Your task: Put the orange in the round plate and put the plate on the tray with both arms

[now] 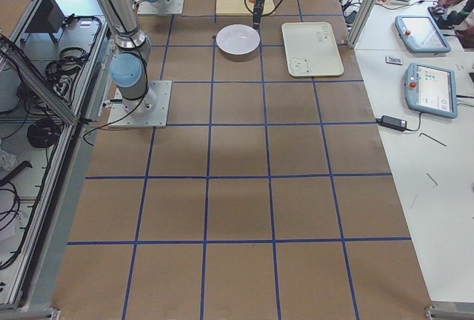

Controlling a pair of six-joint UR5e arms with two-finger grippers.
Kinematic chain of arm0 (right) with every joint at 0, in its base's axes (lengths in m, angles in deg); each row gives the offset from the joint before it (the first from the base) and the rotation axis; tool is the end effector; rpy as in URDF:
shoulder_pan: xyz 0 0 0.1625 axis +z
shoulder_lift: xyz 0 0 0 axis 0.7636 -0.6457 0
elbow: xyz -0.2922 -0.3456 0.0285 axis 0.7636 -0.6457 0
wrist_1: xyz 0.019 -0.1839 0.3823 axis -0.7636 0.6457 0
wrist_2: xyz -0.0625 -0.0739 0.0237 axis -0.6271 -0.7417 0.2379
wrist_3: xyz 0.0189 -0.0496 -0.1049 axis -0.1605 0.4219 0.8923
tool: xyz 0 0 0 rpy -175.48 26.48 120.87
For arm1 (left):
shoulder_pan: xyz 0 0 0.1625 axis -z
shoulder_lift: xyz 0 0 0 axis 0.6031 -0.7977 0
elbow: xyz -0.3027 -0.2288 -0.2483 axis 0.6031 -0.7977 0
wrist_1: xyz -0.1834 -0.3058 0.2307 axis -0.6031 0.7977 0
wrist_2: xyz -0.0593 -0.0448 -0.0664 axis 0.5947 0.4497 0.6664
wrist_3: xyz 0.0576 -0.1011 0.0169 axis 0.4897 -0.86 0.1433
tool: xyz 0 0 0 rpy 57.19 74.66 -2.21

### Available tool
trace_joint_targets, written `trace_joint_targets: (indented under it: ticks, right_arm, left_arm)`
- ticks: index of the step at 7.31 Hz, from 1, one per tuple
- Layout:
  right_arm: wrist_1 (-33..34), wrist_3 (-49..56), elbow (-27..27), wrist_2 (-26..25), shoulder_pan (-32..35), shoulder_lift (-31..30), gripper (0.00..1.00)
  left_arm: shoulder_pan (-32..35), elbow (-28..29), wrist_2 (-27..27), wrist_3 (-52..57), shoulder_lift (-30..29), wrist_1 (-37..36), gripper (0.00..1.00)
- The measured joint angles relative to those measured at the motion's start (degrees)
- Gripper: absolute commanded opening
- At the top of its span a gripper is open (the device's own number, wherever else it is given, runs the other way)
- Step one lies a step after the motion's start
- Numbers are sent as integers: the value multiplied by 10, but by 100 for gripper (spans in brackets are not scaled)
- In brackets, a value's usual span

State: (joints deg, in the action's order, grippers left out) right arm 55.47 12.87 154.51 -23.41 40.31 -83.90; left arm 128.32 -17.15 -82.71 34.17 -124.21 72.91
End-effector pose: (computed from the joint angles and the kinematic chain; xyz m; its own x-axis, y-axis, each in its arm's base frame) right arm 0.1338 -0.5195 0.5016 -0.9852 0.1711 0.0066 0.1712 0.9850 0.0231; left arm -0.1367 -0.5217 0.5389 -0.9924 0.0962 -0.0763 0.1052 0.9866 -0.1249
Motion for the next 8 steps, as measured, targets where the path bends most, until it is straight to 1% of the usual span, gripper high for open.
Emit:
trace_joint_targets:
  ticks: [5, 8]
  right_arm:
    - [2, 1, 2, 0, 0, 5, 100]
    - [7, 22, 3, -1, 0, 7, 100]
  left_arm:
    - [0, 0, 0, 0, 1, 0, 95]
    - [0, -1, 0, 0, 2, 0, 95]
